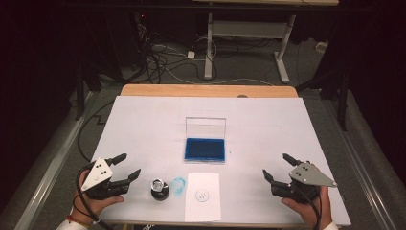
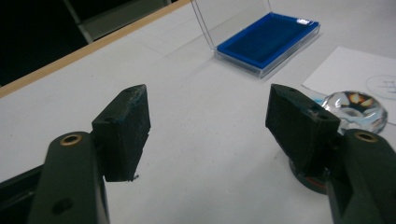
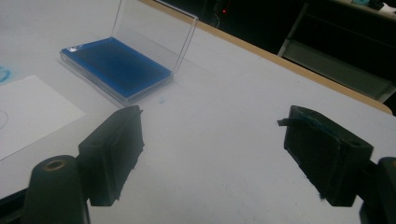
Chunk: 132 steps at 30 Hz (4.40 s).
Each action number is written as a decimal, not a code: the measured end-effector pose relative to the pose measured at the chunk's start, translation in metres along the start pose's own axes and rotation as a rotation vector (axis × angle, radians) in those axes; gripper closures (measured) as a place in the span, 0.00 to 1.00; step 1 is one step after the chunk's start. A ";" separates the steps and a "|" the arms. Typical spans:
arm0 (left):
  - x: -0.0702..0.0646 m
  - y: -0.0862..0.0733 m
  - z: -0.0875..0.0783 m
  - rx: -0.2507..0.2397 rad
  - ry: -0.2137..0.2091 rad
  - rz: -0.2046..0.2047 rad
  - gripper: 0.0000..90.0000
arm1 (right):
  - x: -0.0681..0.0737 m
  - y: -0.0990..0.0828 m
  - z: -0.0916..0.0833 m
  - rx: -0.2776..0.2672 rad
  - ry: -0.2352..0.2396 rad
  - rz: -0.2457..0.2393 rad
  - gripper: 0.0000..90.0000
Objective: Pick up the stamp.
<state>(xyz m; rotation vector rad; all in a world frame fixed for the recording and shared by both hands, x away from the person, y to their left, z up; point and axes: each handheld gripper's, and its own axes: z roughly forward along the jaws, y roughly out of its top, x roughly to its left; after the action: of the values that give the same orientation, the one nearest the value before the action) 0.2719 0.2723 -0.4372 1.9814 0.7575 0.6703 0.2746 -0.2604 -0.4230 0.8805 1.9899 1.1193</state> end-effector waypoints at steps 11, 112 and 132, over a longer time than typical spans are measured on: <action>0.001 0.000 0.001 0.037 -0.020 0.012 0.31 | -0.002 -0.001 0.005 0.013 0.001 -0.001 0.22; -0.041 0.040 0.054 0.402 -0.373 0.120 0.60 | 0.010 -0.004 0.019 0.088 0.063 -0.036 0.23; -0.026 0.047 0.040 0.256 -0.260 0.046 0.61 | 0.010 -0.004 0.019 0.086 0.065 -0.038 0.22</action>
<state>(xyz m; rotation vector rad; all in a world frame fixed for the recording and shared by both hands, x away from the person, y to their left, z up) 0.2938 0.2119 -0.4188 2.2701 0.6653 0.3436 0.2838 -0.2459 -0.4367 0.8563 2.1127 1.0600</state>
